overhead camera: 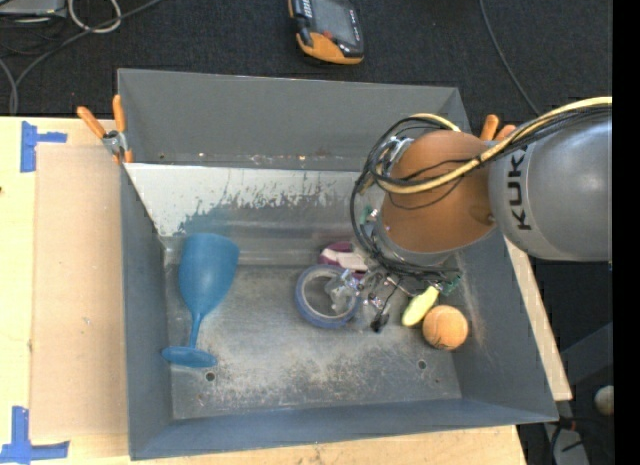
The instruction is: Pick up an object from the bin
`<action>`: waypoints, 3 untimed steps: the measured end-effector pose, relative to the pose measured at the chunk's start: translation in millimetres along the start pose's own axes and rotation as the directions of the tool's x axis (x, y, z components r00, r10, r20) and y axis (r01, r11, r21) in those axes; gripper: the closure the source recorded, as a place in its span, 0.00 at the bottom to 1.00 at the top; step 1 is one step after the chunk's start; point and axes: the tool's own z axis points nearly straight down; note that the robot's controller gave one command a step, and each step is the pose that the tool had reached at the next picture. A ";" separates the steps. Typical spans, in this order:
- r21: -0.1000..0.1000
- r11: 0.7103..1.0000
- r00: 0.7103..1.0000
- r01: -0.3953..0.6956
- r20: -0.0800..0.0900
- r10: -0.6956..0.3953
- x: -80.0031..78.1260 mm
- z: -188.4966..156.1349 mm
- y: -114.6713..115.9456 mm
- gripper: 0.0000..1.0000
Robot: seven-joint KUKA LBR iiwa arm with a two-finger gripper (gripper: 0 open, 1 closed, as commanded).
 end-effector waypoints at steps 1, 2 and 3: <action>-0.007 1.000 1.000 -0.001 -0.005 0.001 0.8 -28.0 2.4 1.00; 0.000 1.000 1.000 -0.004 0.001 0.004 -1.5 -55.0 1.0 1.00; -0.003 1.000 1.000 -0.006 0.000 0.006 -1.3 -57.8 1.7 1.00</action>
Offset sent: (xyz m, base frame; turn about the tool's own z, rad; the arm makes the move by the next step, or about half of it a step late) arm -0.0019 0.0005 0.0450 0.0008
